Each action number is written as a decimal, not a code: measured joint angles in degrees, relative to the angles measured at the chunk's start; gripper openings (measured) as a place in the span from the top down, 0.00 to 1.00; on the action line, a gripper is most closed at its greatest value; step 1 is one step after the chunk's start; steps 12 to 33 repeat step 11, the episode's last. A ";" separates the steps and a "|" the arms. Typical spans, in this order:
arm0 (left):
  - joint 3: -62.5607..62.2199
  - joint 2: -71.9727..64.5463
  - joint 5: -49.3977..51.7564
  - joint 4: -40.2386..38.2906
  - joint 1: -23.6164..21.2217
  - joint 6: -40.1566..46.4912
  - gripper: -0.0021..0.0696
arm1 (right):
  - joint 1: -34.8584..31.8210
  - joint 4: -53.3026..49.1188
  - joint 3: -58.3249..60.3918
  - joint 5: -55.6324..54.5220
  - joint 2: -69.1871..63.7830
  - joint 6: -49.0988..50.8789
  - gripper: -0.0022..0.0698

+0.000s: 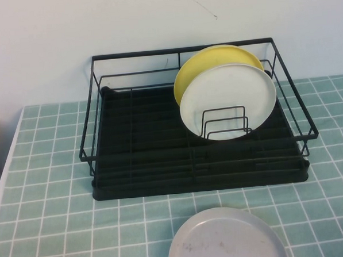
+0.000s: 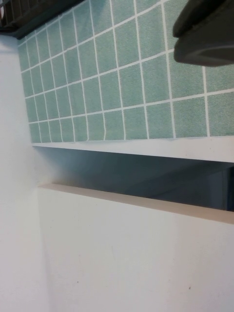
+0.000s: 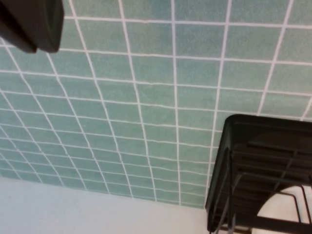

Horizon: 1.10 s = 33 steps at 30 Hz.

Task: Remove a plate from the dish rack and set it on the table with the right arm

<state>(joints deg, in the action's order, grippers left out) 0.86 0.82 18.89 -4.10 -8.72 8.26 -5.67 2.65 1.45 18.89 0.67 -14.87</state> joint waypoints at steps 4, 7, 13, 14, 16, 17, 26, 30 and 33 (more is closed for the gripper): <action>0.00 0.00 0.00 0.00 0.00 0.00 0.98 | 0.13 -0.03 -0.07 0.27 0.00 0.00 0.97; 0.00 0.00 0.00 0.00 0.00 0.00 0.98 | 0.22 -0.03 -0.07 0.39 0.00 0.00 0.97; 0.00 0.00 0.00 0.00 0.00 0.00 0.98 | 0.22 -0.03 -0.07 0.39 0.00 0.00 0.97; 0.00 0.00 0.00 0.00 0.00 0.00 0.98 | 0.22 -0.03 -0.07 0.39 0.00 0.00 0.97; 0.00 0.00 0.00 0.00 0.00 0.00 0.98 | 0.22 -0.03 -0.07 0.39 0.00 0.00 0.97; 0.00 0.00 0.00 0.00 0.00 0.00 0.98 | 0.22 -0.03 -0.07 0.39 0.00 0.00 0.97; 0.00 0.00 0.00 0.00 0.00 0.00 0.98 | 0.22 -0.03 -0.07 0.39 0.00 0.00 0.97; 0.00 0.00 0.00 0.00 0.00 0.00 0.98 | 0.22 -0.03 -0.07 0.39 0.00 0.00 0.97; 0.00 0.00 0.00 0.00 0.00 0.00 0.98 | 0.22 -0.03 -0.07 0.39 0.00 0.00 0.97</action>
